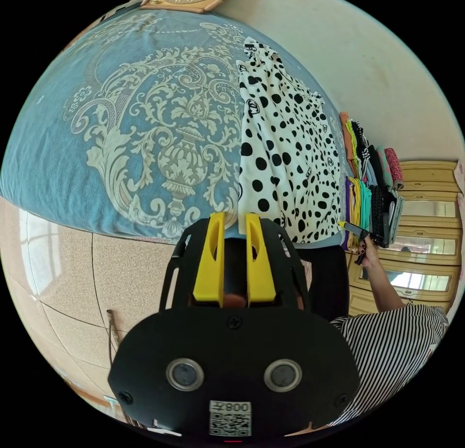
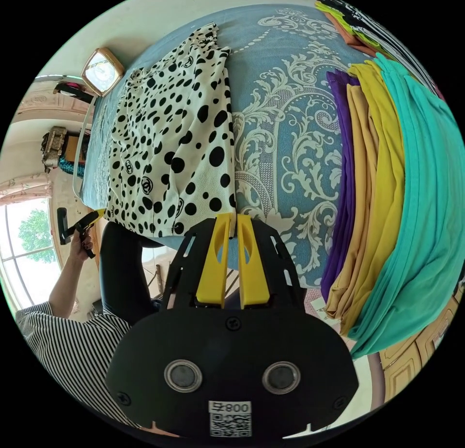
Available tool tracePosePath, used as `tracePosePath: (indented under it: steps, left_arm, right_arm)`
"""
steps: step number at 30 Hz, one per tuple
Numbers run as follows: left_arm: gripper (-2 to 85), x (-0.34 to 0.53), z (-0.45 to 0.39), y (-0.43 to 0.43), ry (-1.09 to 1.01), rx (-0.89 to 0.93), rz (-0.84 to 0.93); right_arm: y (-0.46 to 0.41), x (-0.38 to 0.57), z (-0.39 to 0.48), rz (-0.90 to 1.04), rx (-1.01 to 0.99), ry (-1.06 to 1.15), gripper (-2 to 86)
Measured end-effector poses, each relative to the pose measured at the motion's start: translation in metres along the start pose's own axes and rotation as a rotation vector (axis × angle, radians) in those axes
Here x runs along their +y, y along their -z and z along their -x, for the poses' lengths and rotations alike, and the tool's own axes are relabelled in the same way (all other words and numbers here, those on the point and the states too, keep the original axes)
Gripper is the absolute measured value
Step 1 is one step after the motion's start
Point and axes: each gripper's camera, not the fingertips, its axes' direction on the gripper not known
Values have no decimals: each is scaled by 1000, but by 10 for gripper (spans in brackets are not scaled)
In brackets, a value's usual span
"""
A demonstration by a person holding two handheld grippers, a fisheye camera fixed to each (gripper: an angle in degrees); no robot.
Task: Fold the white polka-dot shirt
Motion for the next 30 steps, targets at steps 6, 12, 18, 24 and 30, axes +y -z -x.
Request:
tracePosePath:
  steps: [6, 12, 18, 24, 30]
  left_arm:
    - [7, 16, 3, -10, 43, 110, -1]
    - [2, 42, -1, 8, 49, 174, -86]
    - [12, 60, -4, 17, 29, 184, -143]
    - [49, 39, -26, -9, -6, 72, -49]
    - [22, 27, -40, -21, -38, -12, 45]
  right_arm:
    - [-5, 7, 6, 13, -1, 16, 7]
    - [2, 25, -5, 1, -63, 19, 5]
    - [12, 48, -22, -41, -110, 3, 4]
    - [0, 61, -30, -27, -100, -12, 4]
    - [-4, 78, -41, -18, -100, -16, 4]
